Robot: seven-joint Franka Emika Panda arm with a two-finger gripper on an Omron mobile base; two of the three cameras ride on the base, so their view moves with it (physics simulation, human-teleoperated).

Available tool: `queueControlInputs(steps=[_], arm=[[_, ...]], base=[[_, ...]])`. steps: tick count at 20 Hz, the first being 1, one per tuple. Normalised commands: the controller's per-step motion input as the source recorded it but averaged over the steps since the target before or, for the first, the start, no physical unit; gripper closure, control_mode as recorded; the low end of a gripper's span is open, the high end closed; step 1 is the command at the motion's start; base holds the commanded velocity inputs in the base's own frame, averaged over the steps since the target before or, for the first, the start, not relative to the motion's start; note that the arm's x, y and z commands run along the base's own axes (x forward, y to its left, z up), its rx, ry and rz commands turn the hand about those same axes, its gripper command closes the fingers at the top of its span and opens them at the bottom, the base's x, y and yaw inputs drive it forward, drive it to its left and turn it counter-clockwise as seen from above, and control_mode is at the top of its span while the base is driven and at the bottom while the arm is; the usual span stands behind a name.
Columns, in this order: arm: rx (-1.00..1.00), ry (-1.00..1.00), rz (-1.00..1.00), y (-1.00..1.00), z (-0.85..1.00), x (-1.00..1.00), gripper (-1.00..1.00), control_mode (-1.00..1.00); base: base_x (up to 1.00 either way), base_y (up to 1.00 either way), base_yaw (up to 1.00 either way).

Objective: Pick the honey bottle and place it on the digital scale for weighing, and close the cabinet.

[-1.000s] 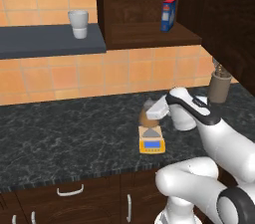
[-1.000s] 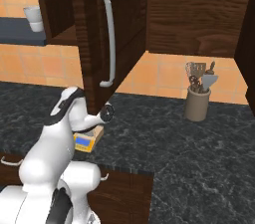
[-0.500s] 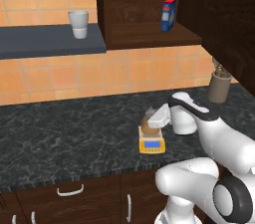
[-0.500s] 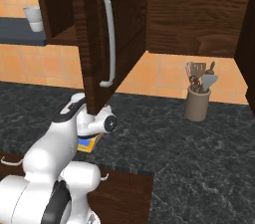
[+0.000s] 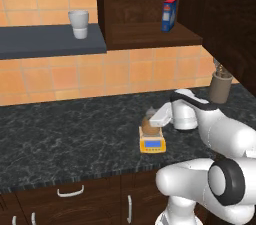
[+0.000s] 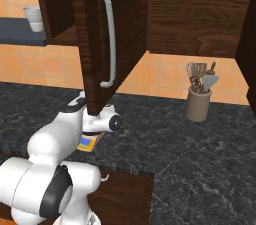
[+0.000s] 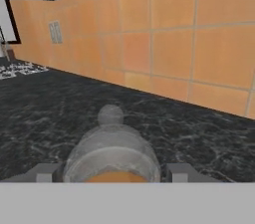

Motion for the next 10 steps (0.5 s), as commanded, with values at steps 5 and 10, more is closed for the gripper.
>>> queueControlInputs(steps=[5, 10], arm=[[0.00, -0.04, 0.00, 0.00, -0.04, -0.30, 1.00, -1.00], [0.00, -0.01, 0.00, 0.02, -0.06, -0.04, 1.00, -1.00]], base=[[0.00, 0.00, 0.00], [0.00, 0.00, 0.00]])
